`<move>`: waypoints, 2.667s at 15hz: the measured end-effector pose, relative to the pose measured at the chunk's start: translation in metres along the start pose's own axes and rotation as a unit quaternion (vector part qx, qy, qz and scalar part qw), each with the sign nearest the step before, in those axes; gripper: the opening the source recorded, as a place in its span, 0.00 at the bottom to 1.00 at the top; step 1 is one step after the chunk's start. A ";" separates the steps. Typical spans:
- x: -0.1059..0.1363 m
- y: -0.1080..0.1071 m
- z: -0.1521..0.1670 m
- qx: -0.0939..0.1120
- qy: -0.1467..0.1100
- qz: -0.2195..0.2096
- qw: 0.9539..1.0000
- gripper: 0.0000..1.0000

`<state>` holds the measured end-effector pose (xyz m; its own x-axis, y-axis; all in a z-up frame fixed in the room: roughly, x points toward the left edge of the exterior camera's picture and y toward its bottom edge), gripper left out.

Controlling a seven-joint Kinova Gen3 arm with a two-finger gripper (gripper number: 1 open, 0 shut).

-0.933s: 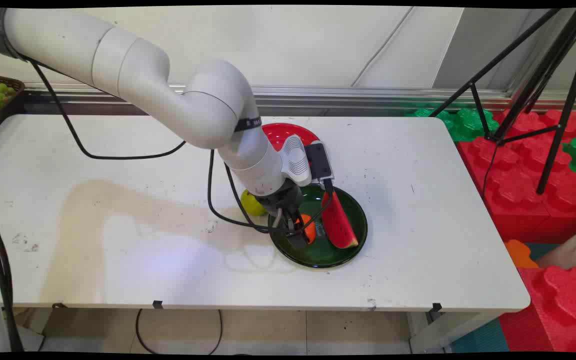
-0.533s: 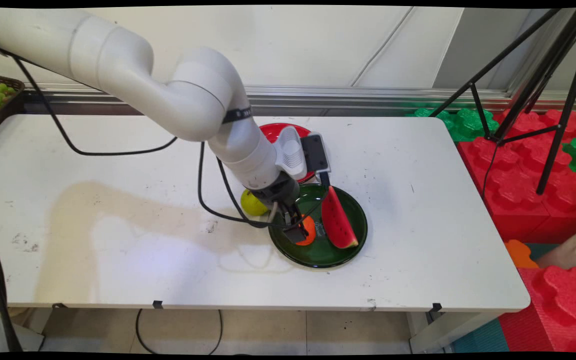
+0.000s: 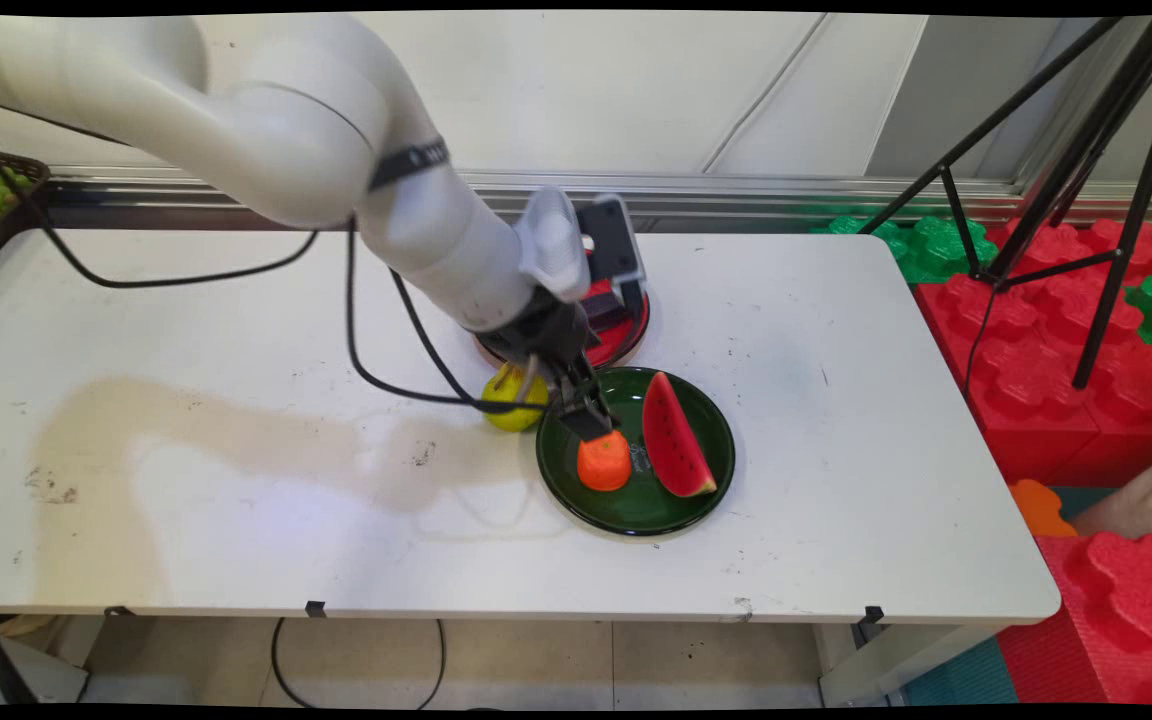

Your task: Pick up the eggplant from the red plate

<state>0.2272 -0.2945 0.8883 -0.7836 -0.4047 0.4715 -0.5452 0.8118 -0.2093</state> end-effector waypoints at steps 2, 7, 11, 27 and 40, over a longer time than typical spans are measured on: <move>0.000 -0.004 -0.017 0.008 0.013 -0.006 1.000 1.00; -0.001 -0.022 -0.073 0.036 0.044 -0.049 0.997 1.00; -0.002 -0.036 -0.103 0.059 0.048 -0.079 0.994 1.00; 0.011 -0.118 -0.026 0.116 -0.023 -0.142 0.983 1.00; -0.009 -0.154 0.087 0.065 -0.080 -0.144 0.984 1.00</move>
<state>0.2926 -0.4521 0.8419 -0.6224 -0.6795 0.3885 -0.7767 0.5975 -0.1993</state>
